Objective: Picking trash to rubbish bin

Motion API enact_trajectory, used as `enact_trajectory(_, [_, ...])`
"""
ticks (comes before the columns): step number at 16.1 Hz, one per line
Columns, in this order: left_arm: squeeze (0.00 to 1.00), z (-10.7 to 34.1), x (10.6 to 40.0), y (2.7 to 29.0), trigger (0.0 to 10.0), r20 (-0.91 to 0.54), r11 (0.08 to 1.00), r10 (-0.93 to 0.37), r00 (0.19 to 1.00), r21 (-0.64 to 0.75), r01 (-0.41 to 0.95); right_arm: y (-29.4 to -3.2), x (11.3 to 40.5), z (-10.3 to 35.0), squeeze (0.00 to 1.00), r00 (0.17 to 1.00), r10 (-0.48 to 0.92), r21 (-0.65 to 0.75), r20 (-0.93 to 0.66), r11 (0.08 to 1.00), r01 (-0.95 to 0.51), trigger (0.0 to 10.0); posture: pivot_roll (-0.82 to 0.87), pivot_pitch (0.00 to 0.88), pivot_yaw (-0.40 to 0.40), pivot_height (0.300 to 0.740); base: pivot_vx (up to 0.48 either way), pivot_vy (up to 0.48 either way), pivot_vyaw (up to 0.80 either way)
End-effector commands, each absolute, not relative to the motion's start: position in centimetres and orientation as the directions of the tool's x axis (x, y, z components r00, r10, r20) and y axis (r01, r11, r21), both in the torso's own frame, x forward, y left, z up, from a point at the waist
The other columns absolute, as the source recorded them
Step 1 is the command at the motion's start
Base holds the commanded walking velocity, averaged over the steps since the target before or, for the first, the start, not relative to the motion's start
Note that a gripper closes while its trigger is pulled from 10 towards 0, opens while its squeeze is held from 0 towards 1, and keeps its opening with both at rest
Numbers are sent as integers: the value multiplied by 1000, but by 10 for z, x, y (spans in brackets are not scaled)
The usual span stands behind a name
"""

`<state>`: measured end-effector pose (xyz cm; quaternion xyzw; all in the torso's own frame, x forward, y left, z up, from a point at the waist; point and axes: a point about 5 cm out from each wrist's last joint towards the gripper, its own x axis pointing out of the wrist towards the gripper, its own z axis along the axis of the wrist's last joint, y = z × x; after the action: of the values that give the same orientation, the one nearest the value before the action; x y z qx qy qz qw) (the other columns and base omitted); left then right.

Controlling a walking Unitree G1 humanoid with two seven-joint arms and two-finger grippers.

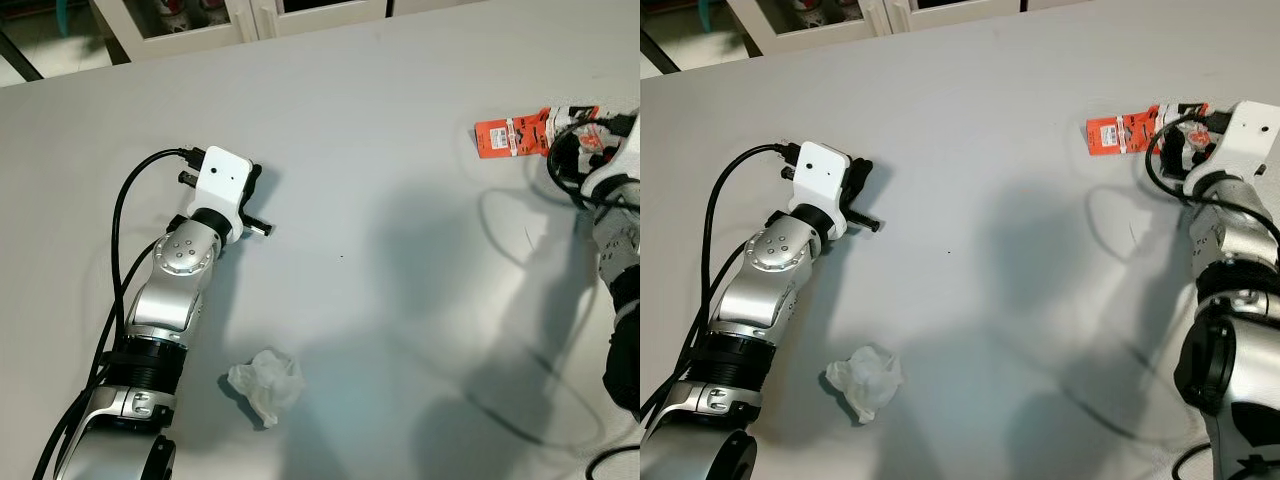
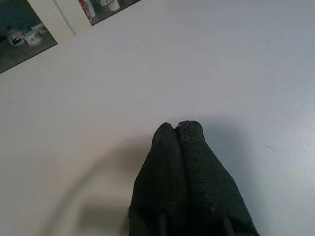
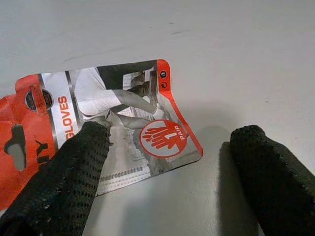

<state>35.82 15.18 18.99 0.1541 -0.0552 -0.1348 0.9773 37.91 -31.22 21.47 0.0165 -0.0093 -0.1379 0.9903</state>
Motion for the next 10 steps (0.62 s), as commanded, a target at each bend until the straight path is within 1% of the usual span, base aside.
enact_trajectory(1, [0,186,356,153,10000,55,914,-272,961,326,240,-311,370,172,0,953,-258,36,-159,963,267,10000,323,327,100,740,0,0,0])
enact_trajectory(3, [0,186,356,153,10000,58,916,-270,961,322,238,-313,368,172,0,956,-259,14,-138,965,264,10000,321,323,98,740,0,0,0])
enact_trajectory(4, [0,187,356,152,10000,62,917,-270,961,320,237,-314,368,178,0,960,-259,23,-105,965,263,10000,321,322,97,740,0,0,0])
enact_trajectory(6, [0,188,357,152,10000,68,920,-268,961,316,234,-314,369,199,0,962,-274,14,12,962,274,10000,321,317,93,740,0,0,0])
enact_trajectory(7, [0,189,357,152,10000,71,921,-266,961,314,231,-313,370,206,0,956,-292,14,33,956,292,10000,327,313,90,740,0,0,0])
enact_trajectory(8, [0,189,357,153,10000,74,922,-261,962,313,226,-309,371,210,0,956,-292,47,10,955,292,10000,331,310,87,740,0,0,0])
enact_trajectory(10, [0,189,356,154,10000,78,925,-252,965,311,217,-304,367,212,0,952,-307,55,19,951,306,10000,335,306,82,740,0,0,0])
